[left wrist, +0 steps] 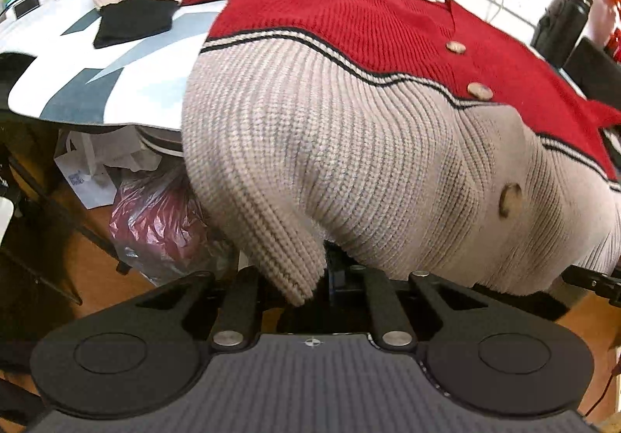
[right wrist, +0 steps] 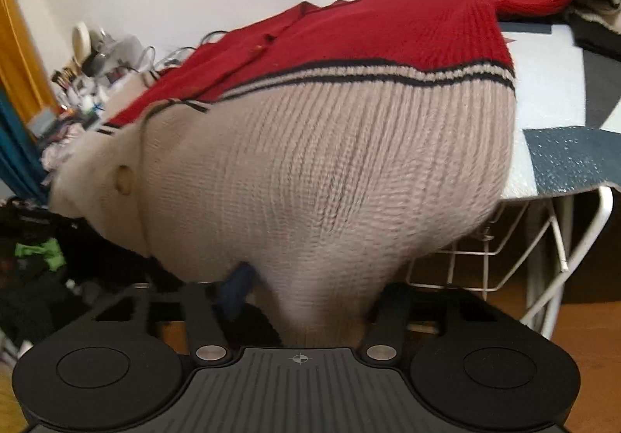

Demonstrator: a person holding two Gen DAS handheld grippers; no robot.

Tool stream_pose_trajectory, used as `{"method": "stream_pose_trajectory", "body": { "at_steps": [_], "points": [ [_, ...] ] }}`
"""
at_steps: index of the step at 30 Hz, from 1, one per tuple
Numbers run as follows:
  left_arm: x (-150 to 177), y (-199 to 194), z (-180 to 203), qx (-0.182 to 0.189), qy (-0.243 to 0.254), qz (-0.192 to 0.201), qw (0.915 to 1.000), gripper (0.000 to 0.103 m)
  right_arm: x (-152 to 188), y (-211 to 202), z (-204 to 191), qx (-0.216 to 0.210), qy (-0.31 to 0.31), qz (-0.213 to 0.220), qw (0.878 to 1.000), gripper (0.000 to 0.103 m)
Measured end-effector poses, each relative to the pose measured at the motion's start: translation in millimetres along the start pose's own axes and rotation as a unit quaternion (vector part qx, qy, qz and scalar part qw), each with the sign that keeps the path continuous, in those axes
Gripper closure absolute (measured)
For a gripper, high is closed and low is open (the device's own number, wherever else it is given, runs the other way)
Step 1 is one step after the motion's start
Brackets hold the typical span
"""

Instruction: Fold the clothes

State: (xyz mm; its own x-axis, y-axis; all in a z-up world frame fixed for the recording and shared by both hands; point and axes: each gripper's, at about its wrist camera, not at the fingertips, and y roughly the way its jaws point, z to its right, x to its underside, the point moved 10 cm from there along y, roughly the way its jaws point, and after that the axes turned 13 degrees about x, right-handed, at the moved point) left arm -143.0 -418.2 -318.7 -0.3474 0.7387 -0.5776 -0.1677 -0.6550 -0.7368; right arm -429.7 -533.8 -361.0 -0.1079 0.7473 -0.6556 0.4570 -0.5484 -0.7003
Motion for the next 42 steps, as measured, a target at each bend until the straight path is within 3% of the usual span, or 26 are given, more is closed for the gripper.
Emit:
{"method": "stream_pose_trajectory", "body": {
  "at_steps": [5, 8, 10, 14, 18, 23, 28, 32, 38, 42],
  "points": [
    [1.3, -3.4, -3.8, 0.012, -0.028, 0.015, 0.9994, 0.089, 5.1, 1.1, 2.0, 0.005, 0.001, -0.010, 1.000, 0.061],
    [-0.2, -9.1, -1.8, 0.020, -0.037, 0.019, 0.9989, 0.090, 12.6, -7.9, -0.8, -0.007, 0.016, -0.015, 1.000, 0.082],
    [-4.6, -19.4, 2.2, 0.033, -0.044, 0.023, 0.9982, 0.090, 9.3, -26.1, -1.8, -0.032, 0.037, -0.019, 0.999, 0.084],
    [-18.9, -52.1, 13.8, 0.078, -0.053, 0.049, 0.9943, 0.091, -20.9, -81.7, -6.1, -0.086, 0.040, 0.035, 0.995, 0.085],
    [-34.6, -79.5, 25.3, 0.127, -0.074, 0.083, 0.9857, 0.091, -56.1, -121.1, -0.5, -0.114, 0.065, 0.099, 0.986, 0.086],
    [-73.2, -98.5, 38.2, 0.160, -0.118, 0.136, 0.9704, 0.091, -98.6, -135.1, 9.5, -0.119, 0.122, 0.137, 0.976, 0.086],
    [-133.0, -105.1, 55.9, 0.151, -0.090, 0.177, 0.9684, 0.091, -151.1, -135.0, 13.7, -0.106, 0.148, 0.151, 0.972, 0.086],
    [-167.8, -90.2, 56.1, 0.147, -0.082, 0.183, 0.9687, 0.091, -181.9, -120.6, 14.0, -0.079, 0.159, 0.153, 0.972, 0.086],
    [-209.8, -42.3, 47.1, 0.168, -0.073, 0.160, 0.9701, 0.091, -199.5, -71.7, 27.9, -0.021, 0.197, 0.125, 0.972, 0.084],
    [-237.3, -3.3, 36.6, 0.204, -0.073, 0.126, 0.9681, 0.091, -214.9, -32.7, 43.0, 0.020, 0.259, 0.105, 0.960, 0.084]
  ]
}}
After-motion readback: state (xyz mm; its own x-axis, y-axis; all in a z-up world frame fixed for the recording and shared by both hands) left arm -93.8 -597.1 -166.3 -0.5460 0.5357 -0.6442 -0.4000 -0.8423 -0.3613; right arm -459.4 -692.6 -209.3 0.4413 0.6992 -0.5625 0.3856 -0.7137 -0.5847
